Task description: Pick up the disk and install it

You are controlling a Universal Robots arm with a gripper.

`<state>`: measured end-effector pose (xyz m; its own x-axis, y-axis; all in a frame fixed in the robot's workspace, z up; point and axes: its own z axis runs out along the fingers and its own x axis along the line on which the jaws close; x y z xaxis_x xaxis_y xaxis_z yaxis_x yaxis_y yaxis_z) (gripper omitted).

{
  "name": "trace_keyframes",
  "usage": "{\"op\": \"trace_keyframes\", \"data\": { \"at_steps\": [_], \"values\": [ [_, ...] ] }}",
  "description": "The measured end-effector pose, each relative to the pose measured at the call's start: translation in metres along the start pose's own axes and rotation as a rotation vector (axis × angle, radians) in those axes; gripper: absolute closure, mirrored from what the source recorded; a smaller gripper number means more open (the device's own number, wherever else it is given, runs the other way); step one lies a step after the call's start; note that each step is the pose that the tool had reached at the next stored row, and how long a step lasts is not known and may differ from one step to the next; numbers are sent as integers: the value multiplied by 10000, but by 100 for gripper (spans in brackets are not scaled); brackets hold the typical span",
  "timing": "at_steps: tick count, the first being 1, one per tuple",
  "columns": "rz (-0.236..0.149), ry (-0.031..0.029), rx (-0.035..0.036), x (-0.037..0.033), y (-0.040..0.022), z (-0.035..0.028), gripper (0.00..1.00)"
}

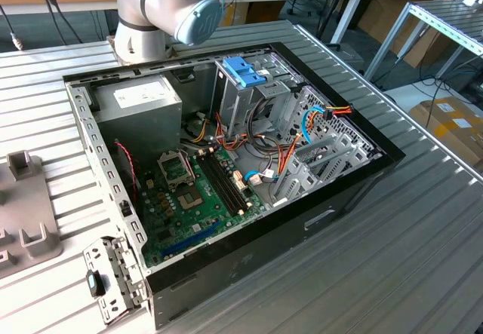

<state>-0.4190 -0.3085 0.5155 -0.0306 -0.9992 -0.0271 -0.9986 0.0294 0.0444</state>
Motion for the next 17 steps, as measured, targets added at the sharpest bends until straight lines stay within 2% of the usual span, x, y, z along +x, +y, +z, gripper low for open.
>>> {"op": "trace_keyframes", "data": {
  "at_steps": [17],
  "values": [
    [0, 0, 1, -5, -151, -6, 63]
  ]
}}
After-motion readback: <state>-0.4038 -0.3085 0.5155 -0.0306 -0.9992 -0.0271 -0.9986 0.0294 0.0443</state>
